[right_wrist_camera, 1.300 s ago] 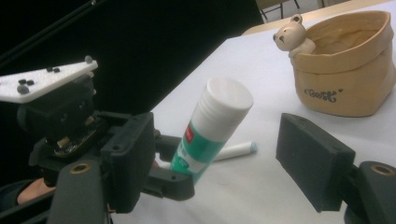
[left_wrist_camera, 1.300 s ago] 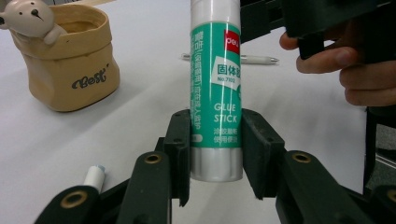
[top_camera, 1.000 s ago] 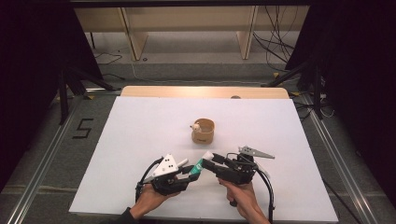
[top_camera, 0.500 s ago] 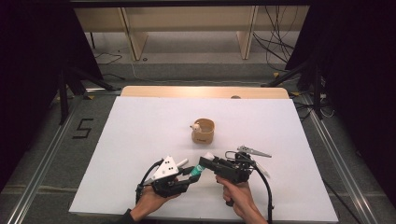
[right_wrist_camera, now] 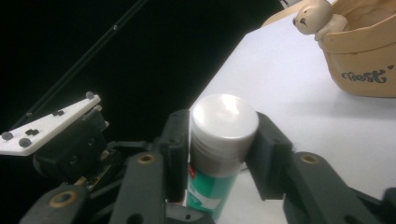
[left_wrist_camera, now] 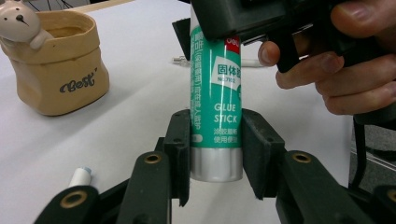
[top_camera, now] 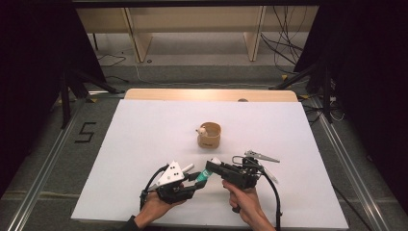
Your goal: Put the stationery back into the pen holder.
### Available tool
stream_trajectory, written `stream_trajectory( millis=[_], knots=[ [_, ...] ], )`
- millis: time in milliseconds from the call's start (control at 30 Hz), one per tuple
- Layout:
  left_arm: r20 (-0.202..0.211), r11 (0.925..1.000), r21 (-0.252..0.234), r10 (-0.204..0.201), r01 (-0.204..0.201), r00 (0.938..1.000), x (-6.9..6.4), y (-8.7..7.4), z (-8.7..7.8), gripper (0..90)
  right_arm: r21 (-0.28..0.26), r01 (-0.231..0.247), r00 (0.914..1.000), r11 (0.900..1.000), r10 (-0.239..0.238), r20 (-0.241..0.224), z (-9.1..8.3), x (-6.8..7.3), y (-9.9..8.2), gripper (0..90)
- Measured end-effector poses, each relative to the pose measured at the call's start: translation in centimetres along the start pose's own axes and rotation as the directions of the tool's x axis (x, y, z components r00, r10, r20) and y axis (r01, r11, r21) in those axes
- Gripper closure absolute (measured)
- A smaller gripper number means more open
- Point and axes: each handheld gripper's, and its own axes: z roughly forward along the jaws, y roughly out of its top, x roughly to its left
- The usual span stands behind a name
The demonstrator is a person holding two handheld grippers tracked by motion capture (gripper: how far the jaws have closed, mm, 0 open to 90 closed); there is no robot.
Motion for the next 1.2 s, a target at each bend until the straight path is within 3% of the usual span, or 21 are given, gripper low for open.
stream_trajectory(
  millis=[300, 433, 567, 733, 933, 1200],
  knots=[
    [0.028, 0.9998, 0.015, -0.012, 0.011, 0.9995, 0.2, 0.1, 0.0, 64.1, -0.004, 0.011, 0.9999, 0.9999, -0.011, -0.013, 0.0, 0.2, -0.1, 65.5],
    [0.027, 0.9992, 0.033, -0.023, 0.022, 0.9994, 0.3, 0.3, 0.0, 45.7, -0.008, 0.044, 0.999, 0.999, -0.044, 0.004, -0.1, 0.4, 0.0, 65.6],
    [0.024, 0.9989, 0.043, -0.02, 0.019, 0.9995, 0.6, 0.3, -0.2, 38.2, -0.017, 0.056, 0.9983, 0.9983, -0.056, 0.014, -0.3, 0.3, 0.2, 65.6],
    [0.003, 0.9983, 0.055, -0.019, 0.019, 0.9998, 1.3, 0.2, -0.7, 31.3, -0.03, 0.074, 0.9966, 0.9968, -0.073, 0.039, -0.8, 0.3, 0.6, 65.6],
    [-0.044, 0.997, 0.071, -0.026, 0.029, 0.9987, 2.3, 0.1, -1.5, 26.3, -0.048, 0.137, 0.988, 0.9894, -0.133, 0.078, -1.5, 0.4, 1.5, 65.6],
    [-0.077, 0.9938, 0.1, -0.041, 0.049, 0.9962, 3.2, 0.1, -2.0, 22.9, -0.065, 0.18, 0.9769, 0.9815, -0.171, 0.129, -2.0, 0.0, 2.5, 65.5]
  ],
)
